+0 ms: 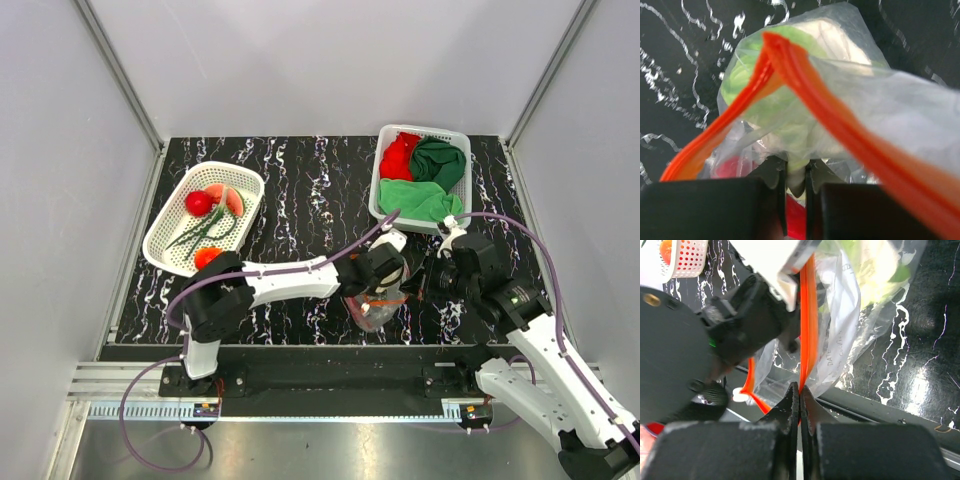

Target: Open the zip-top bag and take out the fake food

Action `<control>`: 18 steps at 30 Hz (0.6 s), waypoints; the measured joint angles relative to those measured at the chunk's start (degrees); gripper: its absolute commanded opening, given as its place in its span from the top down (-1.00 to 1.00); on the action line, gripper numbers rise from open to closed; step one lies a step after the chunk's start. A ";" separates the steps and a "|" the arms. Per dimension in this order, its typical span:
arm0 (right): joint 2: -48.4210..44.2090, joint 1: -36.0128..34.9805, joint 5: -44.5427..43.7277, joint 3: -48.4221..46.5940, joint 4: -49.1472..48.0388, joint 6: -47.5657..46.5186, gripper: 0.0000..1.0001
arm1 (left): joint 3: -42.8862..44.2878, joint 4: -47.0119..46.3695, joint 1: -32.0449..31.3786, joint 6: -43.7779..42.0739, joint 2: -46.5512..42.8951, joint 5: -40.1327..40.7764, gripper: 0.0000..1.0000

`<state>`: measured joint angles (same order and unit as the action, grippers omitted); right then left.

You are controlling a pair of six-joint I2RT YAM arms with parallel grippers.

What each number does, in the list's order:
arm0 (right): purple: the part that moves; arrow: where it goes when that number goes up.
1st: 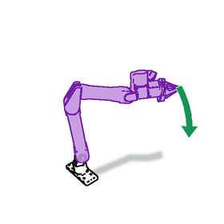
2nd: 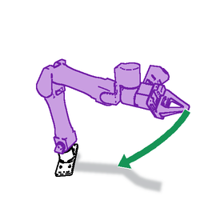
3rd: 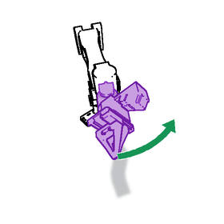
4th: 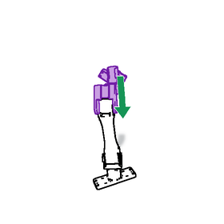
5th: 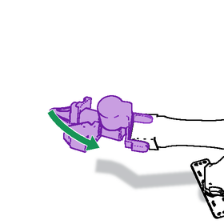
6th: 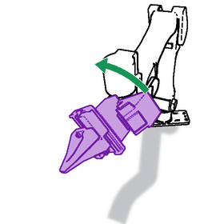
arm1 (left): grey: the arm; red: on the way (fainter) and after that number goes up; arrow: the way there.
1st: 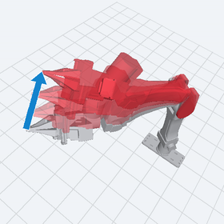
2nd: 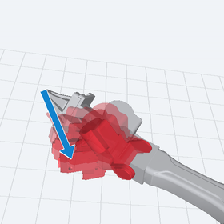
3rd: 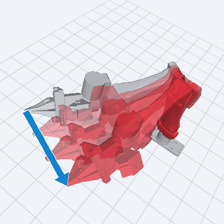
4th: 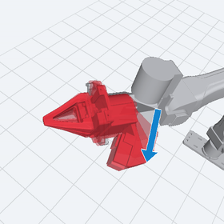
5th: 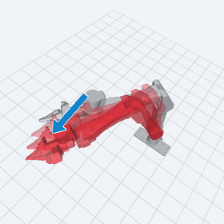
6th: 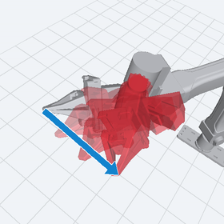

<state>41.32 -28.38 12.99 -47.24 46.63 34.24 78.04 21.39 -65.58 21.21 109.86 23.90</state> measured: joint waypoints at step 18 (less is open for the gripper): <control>-2.21 0.00 -1.92 -0.85 0.37 -0.68 1.00 | 15.04 19.39 5.81 7.02 -4.15 -31.58 1.00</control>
<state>39.11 -28.38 11.07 -48.10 47.00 33.56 93.08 40.77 -59.77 28.23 105.71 -7.68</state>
